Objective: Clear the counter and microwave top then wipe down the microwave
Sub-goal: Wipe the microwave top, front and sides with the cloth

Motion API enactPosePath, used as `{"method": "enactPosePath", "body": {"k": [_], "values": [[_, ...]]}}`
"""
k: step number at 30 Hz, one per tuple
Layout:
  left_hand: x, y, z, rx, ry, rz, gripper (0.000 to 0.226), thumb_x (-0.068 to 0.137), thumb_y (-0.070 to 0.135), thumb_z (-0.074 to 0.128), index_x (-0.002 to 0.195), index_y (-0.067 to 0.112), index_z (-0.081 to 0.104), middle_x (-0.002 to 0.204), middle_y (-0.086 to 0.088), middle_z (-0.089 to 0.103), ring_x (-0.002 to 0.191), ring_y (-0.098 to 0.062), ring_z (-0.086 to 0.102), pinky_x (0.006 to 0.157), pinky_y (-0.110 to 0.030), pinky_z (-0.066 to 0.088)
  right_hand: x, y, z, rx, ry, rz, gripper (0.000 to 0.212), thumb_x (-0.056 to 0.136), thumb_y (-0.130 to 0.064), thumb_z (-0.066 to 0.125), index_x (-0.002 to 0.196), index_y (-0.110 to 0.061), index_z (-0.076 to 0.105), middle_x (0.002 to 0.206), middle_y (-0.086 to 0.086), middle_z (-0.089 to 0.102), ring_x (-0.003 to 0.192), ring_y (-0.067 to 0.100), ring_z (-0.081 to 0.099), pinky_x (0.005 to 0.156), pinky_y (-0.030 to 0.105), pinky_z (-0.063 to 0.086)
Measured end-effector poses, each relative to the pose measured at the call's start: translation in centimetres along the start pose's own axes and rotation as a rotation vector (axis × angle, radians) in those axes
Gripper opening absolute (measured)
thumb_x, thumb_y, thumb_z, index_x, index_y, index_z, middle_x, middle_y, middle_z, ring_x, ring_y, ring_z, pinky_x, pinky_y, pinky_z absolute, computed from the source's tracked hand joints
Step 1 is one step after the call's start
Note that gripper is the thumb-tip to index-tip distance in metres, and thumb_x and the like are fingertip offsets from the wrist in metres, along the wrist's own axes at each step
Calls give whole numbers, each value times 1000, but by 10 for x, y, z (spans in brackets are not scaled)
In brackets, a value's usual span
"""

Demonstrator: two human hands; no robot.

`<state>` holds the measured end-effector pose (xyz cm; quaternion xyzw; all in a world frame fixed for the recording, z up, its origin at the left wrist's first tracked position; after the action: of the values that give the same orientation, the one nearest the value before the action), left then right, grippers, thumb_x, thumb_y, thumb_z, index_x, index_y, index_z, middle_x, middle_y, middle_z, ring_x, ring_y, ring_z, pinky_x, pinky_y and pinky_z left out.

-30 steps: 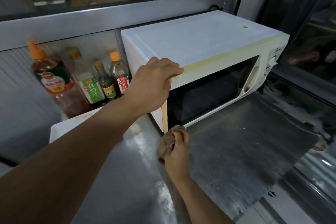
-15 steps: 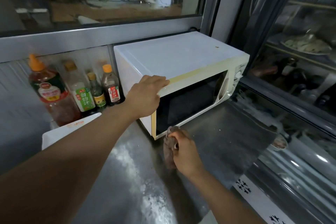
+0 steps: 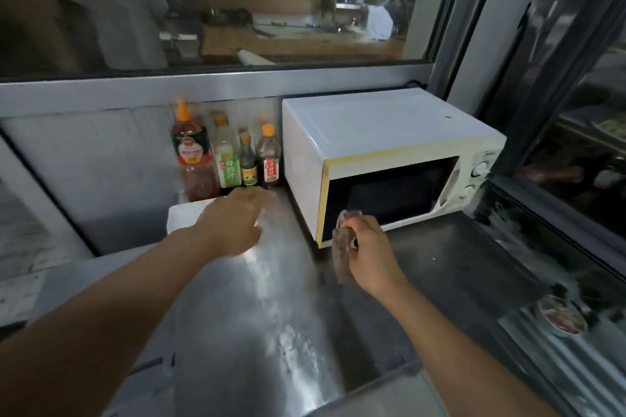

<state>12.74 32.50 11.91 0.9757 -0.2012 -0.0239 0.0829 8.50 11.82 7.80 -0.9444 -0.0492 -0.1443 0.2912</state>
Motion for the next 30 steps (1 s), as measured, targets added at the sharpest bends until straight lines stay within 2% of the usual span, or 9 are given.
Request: {"method": "enactPosePath", "body": {"k": [2, 4, 7, 11, 13, 16, 18, 24, 30], "values": [[-19, -6, -2, 11, -18, -55, 68, 87, 23, 59, 146, 26, 26, 151, 1, 32, 136, -21, 31, 106, -38, 35, -2, -11, 2, -2, -22, -40, 33, 83, 12, 49, 112, 0, 59, 114, 7, 45, 95, 11, 48, 76, -4, 30], [-34, -11, -2, 38, -34, -89, 66, 90, 25, 57, 147, 25, 24, 153, 1, 29, 138, -21, 30, 107, -37, 33, -3, -18, 2, 37, -37, -43, 35, 84, 14, 47, 115, 3, 58, 121, 11, 46, 94, 8, 44, 74, -9, 27], [-49, -24, 2, 54, -69, -117, 63, 93, 29, 52, 148, 25, 23, 155, 2, 25, 141, -20, 24, 111, -39, 29, -4, -30, 9, 59, -38, -13, 38, 84, 12, 48, 119, -1, 58, 127, 12, 45, 101, 11, 48, 76, -9, 25], [-55, -46, 8, 45, -79, -128, 62, 93, 29, 51, 148, 24, 23, 155, 1, 25, 141, -21, 24, 111, -40, 29, 0, -41, 23, -1, -71, -7, 39, 84, 5, 52, 120, -8, 57, 130, 10, 46, 110, 21, 54, 88, 12, 35], [-53, -57, 9, 47, -78, -110, 63, 92, 29, 53, 148, 24, 24, 155, 1, 26, 140, -21, 26, 111, -40, 29, 5, -47, 29, -25, -68, 4, 38, 85, 4, 52, 120, -8, 57, 130, 10, 46, 110, 21, 54, 91, 16, 37], [-43, -78, 7, 87, -51, -50, 66, 89, 27, 56, 147, 24, 26, 153, 2, 30, 138, -20, 30, 110, -39, 31, 15, -58, 39, -31, -38, 29, 34, 88, 1, 53, 121, -8, 56, 127, 8, 46, 110, 22, 53, 93, 22, 41], [-35, -96, 2, 92, -38, 0, 68, 88, 26, 57, 147, 24, 24, 153, 1, 31, 137, -20, 31, 108, -38, 32, 22, -66, 42, -55, 24, 66, 32, 87, 0, 54, 118, -8, 57, 121, 10, 49, 107, 24, 51, 89, 25, 41], [0, -142, -22, 115, -35, 187, 66, 90, 29, 55, 148, 24, 23, 153, 1, 29, 138, -21, 29, 109, -41, 30, 32, -93, 43, -116, 227, 250, 32, 88, -4, 52, 119, -8, 58, 121, 11, 50, 108, 26, 50, 88, 25, 38], [29, -148, -34, 87, -31, 380, 64, 92, 31, 53, 148, 24, 23, 153, 3, 29, 140, -20, 27, 110, -36, 26, 18, -112, 35, -191, 413, 344, 25, 87, -4, 58, 111, -4, 63, 118, 12, 54, 100, 24, 57, 79, 21, 38]]}}
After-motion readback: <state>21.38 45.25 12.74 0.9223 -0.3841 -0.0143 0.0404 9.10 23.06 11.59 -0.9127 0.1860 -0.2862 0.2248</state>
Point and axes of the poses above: each hand's wrist, its own x-axis towards the middle knuckle, its own z-axis out of the palm, y = z × x, the point moved 6 cm from there along x, towards the middle knuckle
